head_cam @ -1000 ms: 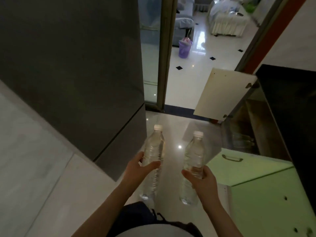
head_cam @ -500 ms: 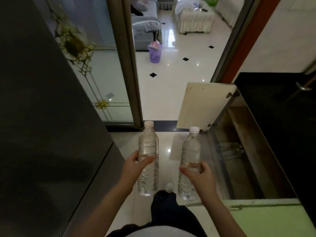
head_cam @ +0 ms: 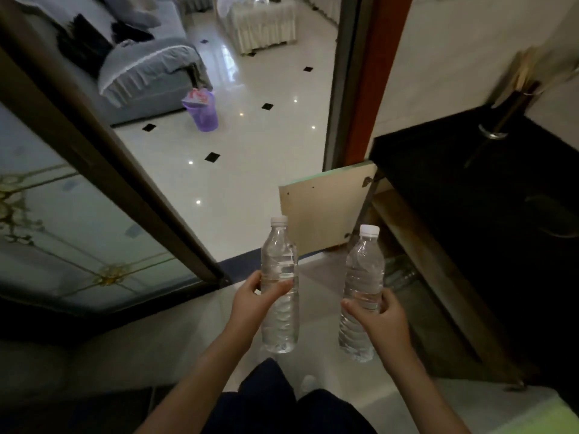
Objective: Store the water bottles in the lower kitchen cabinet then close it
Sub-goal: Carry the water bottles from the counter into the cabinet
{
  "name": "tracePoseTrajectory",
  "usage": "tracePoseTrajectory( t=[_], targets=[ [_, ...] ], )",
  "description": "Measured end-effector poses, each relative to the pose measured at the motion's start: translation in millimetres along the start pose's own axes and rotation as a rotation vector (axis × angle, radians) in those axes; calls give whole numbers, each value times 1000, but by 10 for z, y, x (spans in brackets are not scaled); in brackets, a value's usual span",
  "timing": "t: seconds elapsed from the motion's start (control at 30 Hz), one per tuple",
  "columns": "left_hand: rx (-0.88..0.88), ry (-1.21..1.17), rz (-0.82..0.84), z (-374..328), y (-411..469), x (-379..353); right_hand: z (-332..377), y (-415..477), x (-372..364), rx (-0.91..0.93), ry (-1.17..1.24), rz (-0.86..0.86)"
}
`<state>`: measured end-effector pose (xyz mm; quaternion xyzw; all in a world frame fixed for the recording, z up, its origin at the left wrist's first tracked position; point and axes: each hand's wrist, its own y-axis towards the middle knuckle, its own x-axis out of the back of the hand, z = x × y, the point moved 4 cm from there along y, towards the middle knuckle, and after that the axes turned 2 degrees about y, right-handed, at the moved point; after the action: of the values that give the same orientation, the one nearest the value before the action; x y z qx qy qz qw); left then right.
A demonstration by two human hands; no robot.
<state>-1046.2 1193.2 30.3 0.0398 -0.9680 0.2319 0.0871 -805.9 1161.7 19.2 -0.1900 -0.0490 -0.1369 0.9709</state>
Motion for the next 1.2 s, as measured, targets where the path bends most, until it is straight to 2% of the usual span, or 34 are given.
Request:
tracePoseTrajectory(
  t=[0.27,0.43,0.53,0.67,0.9,1.2],
  targets=[
    [134,201,402,-153,1139,-705,-358,523,86,-242,140,-357],
    [87,424,634,-301,1768,-1250,-468,830,175,-328,199,-553],
    [36,591,719,-214,2076,-1612,-668,1021,228,-371,236,-635],
    [61,624,774,90,2349,-2064,-1077,1302,312,-432,270,-702],
    [107,632,762,1177,2905,-2923,-2315,1897,468,-496,273,-739],
    [-3,618,833,3094,3997,-4336,-4516,3010,791,-426,212,-807]
  ],
)
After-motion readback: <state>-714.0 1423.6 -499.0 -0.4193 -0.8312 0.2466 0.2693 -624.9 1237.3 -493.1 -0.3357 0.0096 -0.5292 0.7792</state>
